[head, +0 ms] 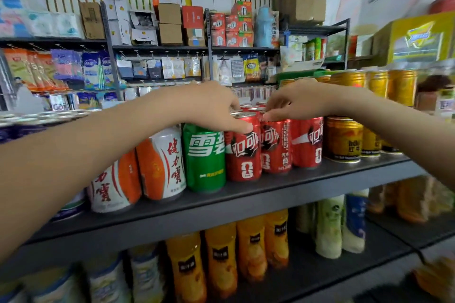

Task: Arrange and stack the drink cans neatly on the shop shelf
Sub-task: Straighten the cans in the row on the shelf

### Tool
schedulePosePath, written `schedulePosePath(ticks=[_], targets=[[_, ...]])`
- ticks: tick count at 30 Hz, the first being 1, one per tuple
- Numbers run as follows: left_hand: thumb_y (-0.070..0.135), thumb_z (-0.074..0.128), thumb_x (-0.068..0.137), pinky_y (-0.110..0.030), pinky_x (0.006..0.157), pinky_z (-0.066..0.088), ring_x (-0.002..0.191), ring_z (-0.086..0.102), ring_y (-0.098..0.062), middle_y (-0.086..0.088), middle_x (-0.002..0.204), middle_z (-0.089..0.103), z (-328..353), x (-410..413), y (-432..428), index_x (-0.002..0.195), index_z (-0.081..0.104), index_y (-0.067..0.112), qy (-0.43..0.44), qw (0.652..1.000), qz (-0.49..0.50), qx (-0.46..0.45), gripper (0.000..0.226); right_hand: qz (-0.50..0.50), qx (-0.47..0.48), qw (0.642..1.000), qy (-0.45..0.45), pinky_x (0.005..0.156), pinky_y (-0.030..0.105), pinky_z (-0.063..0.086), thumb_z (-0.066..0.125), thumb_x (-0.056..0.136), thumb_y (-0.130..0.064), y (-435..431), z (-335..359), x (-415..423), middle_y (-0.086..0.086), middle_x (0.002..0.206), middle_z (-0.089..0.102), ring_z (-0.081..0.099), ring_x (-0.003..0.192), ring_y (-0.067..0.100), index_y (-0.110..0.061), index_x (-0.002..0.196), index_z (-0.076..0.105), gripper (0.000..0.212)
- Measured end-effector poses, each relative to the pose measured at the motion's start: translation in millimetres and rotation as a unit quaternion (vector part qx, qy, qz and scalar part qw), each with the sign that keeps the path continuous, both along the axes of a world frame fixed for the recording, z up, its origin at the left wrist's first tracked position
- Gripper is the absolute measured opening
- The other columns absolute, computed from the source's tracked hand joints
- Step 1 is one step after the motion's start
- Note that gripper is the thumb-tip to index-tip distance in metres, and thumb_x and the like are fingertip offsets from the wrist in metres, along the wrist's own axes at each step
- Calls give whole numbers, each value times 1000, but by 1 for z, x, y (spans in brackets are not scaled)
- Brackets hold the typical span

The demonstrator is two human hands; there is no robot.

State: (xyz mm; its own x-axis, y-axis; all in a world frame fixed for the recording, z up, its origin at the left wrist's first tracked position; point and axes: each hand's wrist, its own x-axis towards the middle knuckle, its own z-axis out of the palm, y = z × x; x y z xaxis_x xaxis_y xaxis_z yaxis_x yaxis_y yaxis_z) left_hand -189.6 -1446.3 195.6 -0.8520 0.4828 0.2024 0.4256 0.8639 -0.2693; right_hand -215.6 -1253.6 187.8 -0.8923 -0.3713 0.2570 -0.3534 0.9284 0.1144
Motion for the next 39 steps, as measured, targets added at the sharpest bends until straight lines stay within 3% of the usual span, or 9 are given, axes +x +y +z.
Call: schedulePosePath(ticks=[5,10,13,19,22,26,32,36,39], targets=[[56,54,86,-26,80,42,99,53,-14,-1,131,55,1,-2,18,140,42,22,-38,998,45,-19,65,18,-60,997,-41,77,28,48,52,80,-68,9,1,-7,-4,104,68,63,92,12,-19,113,64,60],[53,62,82,-29,90,45,112,55,-18,-1,132,54,0,-1,28,138,45,21,-41,994,96,24,68,106,-82,985,-110,99,36,45,58,87,-51,25,8,-14,-9,113,67,63,100,9,-21,120,63,44],[57,62,79,-33,95,45,112,54,-18,-1,131,55,-2,0,34,136,47,20,-29,990,134,30,70,145,-89,975,-144,97,28,41,57,91,-39,33,10,-15,-7,124,63,59,108,10,-19,130,57,44],[58,60,81,-33,96,41,119,49,-20,-4,138,48,-4,3,44,140,40,20,-22,983,181,26,72,175,-96,969,-147,89,25,45,50,93,-48,48,5,-19,-8,128,60,60,106,9,-26,137,48,50],[58,59,81,-33,98,38,123,47,-20,-4,140,46,-4,5,47,140,40,21,-20,982,189,25,72,168,-92,978,-81,97,25,34,47,93,-50,65,8,-18,-5,144,46,47,125,13,-24,145,38,58],[60,59,80,-34,100,38,123,47,-21,-4,140,47,-5,6,49,140,40,20,-18,981,192,28,74,138,-60,986,-64,100,28,33,48,93,-48,86,6,-13,-3,143,47,45,125,14,-22,143,40,56],[59,59,80,-30,95,39,121,48,-21,-5,138,49,-5,4,50,140,41,16,-16,981,189,36,75,97,-40,994,-31,107,34,30,46,93,-52,88,-6,-10,1,149,39,38,134,19,-18,145,37,62],[60,59,80,-28,89,41,113,53,-20,-7,132,55,-6,4,50,136,46,12,-12,982,181,42,75,79,-57,994,-39,103,35,39,50,90,-54,86,-15,-16,4,140,49,48,123,21,-15,142,40,66],[63,60,77,-24,68,41,88,51,-20,-11,105,63,-8,-1,45,109,58,6,-13,984,169,50,65,82,-83,993,-29,100,36,43,58,87,-50,91,-15,-19,4,135,52,51,117,20,-18,137,44,61]])
